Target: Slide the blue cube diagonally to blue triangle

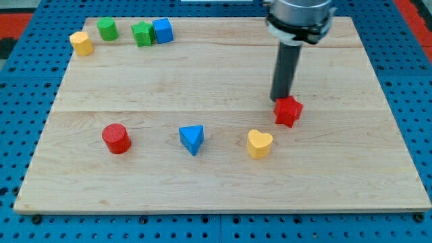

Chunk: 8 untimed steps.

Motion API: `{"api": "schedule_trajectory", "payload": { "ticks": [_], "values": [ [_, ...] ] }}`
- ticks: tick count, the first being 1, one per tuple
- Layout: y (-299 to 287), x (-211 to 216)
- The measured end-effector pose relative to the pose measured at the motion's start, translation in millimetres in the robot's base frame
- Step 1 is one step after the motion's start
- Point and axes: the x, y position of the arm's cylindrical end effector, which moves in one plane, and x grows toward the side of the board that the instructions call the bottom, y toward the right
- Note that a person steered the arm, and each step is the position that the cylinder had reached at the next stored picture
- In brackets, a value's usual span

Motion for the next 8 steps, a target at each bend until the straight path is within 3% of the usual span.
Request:
{"api": "schedule_trajectory", "payload": {
  "ticks": [2, 3, 4, 5, 6, 8],
  "values": [
    [-66.7, -144.7],
    [-148.0, -204.7],
    [-195.1, -225.9],
    [-250.7, -223.9],
    [-238.0, -196.7],
    [-146.3, -159.2]
  ]
}}
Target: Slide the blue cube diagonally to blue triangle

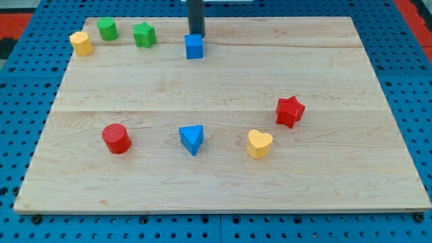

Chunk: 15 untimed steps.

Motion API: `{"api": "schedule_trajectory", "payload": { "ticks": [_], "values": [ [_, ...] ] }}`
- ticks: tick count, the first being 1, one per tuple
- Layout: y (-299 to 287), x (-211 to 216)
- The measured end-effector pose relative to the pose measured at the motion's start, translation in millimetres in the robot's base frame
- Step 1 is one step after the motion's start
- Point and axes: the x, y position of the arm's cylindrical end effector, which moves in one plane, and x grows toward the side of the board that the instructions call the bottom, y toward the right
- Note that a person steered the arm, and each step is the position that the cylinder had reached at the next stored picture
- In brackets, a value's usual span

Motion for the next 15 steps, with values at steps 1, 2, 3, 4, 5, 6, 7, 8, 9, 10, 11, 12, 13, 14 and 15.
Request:
{"api": "schedule_trajectory", "payload": {
  "ticks": [1, 2, 3, 4, 5, 6, 7, 8, 9, 10, 11, 12, 13, 14, 15],
  "values": [
    [-19.7, 15.2],
    [-70.4, -0.2],
    [-83.0, 29.8],
    [9.1, 39.6],
    [62.8, 31.8],
    [94.2, 50.7],
    [60.6, 53.3],
    [31.5, 74.2],
    [15.2, 78.6],
    [-52.3, 96.0],
    [-49.4, 134.7],
    [16.1, 110.9],
    [41.4, 95.5],
    [30.2, 95.5],
    [49.8, 99.1]
  ]
}}
